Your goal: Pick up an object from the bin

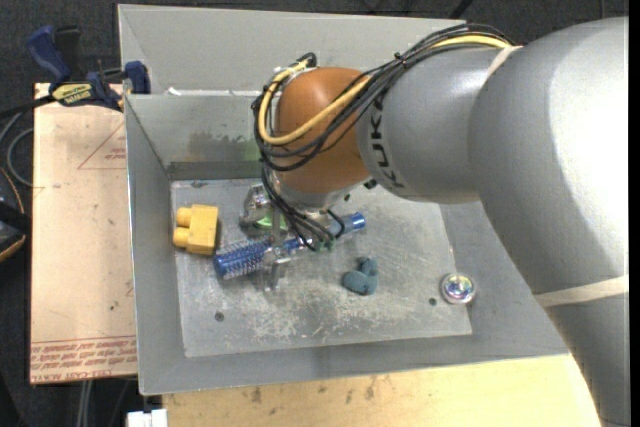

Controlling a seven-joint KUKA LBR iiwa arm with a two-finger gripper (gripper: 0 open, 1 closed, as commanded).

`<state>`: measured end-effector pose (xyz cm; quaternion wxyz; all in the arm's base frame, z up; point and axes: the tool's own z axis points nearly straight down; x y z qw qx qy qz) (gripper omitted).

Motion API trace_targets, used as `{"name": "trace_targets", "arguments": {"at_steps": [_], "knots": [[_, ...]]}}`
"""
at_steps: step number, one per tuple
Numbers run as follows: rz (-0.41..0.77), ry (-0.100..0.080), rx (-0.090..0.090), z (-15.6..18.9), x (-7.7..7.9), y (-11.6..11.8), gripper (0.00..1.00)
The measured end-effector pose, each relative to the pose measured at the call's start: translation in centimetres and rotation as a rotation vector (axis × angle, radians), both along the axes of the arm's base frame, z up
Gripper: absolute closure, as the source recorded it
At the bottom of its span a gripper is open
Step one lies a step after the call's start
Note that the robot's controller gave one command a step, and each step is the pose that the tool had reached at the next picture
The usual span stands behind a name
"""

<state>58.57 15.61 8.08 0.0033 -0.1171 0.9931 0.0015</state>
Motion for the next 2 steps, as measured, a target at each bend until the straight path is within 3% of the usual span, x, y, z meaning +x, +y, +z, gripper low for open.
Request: {"name": "trace_targets", "arguments": {"at_steps": [1,2], "knots": [[-0.001,-0.004,0.002,0.1,0.2,0.1,1.00],[0.007,-0.002,0.000,12.6,-2.1,0.6,1.00]]}}
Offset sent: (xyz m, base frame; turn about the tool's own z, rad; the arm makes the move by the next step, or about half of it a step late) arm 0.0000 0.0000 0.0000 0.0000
